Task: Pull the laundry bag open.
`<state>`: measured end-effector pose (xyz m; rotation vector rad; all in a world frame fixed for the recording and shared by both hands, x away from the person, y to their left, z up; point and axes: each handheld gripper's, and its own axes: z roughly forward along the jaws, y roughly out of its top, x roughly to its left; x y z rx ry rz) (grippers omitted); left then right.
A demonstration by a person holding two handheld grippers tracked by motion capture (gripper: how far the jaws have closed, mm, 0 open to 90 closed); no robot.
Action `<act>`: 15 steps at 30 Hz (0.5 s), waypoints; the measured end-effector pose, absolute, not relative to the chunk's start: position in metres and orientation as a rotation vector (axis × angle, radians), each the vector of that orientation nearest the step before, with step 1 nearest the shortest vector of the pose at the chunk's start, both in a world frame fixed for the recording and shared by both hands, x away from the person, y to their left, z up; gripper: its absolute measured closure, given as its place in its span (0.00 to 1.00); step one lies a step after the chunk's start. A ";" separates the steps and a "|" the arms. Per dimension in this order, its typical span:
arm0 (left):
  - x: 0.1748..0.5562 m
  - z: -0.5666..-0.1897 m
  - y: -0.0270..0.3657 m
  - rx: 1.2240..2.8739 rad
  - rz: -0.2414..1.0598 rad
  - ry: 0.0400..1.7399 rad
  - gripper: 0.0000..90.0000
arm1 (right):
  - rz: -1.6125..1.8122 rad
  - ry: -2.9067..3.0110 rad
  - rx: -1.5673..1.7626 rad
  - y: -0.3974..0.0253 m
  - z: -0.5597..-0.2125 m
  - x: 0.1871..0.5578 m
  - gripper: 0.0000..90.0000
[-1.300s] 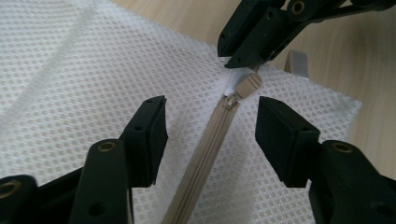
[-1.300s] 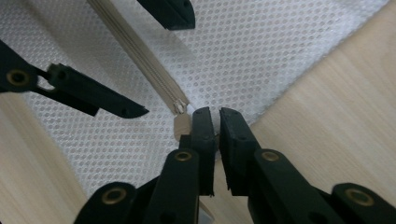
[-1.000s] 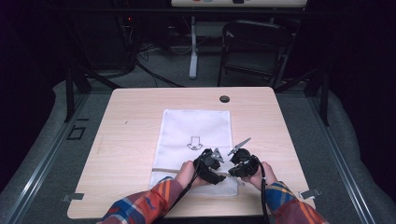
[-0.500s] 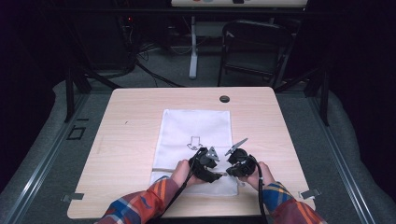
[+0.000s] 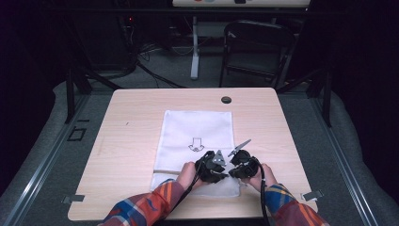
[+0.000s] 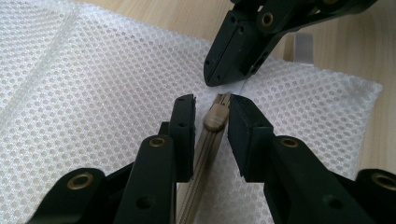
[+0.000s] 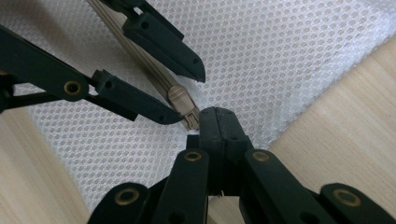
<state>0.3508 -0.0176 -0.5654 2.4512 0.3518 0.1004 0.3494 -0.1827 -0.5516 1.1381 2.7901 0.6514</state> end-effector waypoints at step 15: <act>0.349 -0.569 -0.021 2.448 0.069 0.325 0.89 | 0.694 2.785 1.143 -0.184 -0.553 0.350 1.00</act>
